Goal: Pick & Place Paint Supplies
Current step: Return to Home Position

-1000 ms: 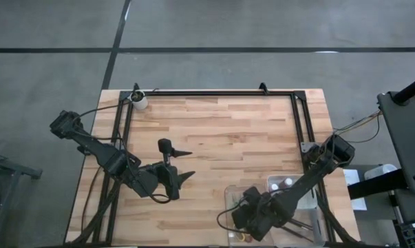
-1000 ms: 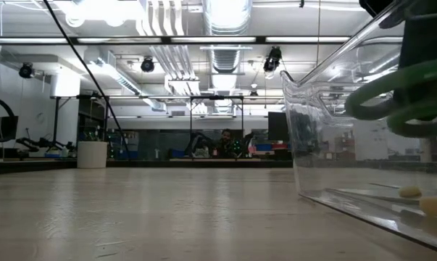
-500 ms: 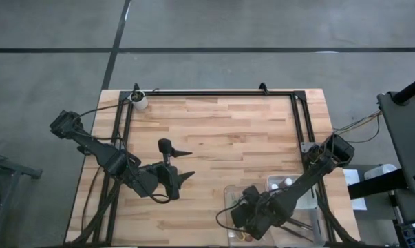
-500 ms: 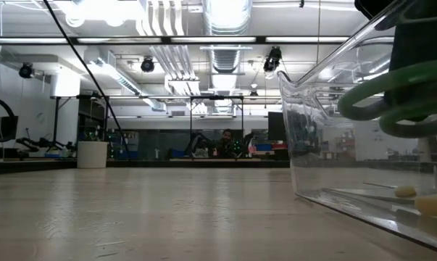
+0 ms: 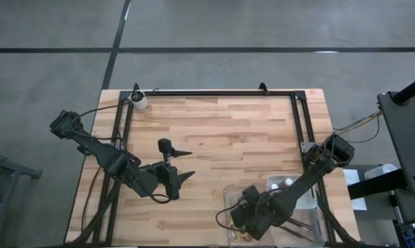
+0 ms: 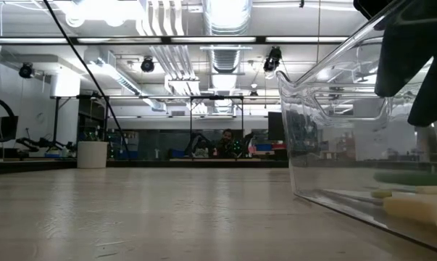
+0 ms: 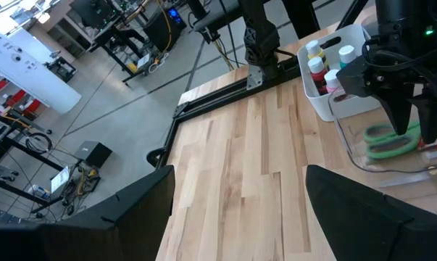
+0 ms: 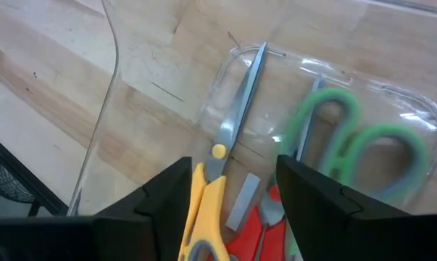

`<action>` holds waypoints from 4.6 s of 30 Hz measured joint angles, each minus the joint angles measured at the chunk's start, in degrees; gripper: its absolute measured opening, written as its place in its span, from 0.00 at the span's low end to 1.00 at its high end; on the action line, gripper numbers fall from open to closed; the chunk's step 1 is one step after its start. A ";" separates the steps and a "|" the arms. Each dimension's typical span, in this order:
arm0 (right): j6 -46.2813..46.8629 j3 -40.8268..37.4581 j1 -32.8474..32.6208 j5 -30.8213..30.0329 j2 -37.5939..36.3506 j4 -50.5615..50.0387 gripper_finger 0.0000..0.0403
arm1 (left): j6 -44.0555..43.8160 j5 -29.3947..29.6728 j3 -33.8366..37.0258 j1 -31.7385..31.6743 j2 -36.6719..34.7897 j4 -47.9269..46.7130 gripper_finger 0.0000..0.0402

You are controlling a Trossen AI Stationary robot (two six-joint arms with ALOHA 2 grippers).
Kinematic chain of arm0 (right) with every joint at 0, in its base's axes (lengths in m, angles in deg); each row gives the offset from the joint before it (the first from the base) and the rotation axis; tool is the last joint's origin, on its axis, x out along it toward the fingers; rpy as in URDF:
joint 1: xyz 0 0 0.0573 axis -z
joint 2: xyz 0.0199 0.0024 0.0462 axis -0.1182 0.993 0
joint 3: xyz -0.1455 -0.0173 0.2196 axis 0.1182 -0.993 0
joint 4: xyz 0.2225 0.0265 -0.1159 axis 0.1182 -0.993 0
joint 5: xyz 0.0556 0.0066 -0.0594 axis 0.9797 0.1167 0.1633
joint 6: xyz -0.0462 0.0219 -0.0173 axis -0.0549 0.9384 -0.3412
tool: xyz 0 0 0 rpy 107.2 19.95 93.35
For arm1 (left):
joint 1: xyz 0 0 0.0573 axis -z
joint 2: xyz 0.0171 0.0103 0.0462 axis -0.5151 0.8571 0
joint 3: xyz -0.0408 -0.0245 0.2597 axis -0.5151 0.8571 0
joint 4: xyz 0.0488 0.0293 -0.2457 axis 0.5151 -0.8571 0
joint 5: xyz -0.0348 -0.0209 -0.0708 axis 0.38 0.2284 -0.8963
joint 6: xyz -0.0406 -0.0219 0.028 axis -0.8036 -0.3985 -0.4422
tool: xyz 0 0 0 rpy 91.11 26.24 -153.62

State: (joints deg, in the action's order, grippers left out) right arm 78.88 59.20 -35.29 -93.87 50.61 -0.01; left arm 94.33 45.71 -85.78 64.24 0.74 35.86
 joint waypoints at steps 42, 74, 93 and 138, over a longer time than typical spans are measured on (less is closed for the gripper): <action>-73.60 0.22 13.57 -12.21 -15.98 14.98 0.50 | -0.20 0.00 0.00 0.02 0.00 0.01 0.78; -102.80 -48.07 30.03 16.15 -58.69 58.06 0.50 | -0.01 -0.01 0.00 0.02 0.00 -0.02 0.78; -98.88 -73.89 28.72 19.14 -92.23 57.60 0.50 | -0.04 0.01 0.00 0.01 -0.01 -0.01 0.78; -106.74 -73.85 28.73 22.58 -106.01 40.22 0.50 | -7.88 -0.03 0.00 -0.03 -0.01 1.34 0.78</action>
State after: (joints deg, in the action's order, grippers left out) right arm -27.86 -14.66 -6.56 -71.29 -55.39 40.20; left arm 86.45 45.68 -85.78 64.21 0.73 37.20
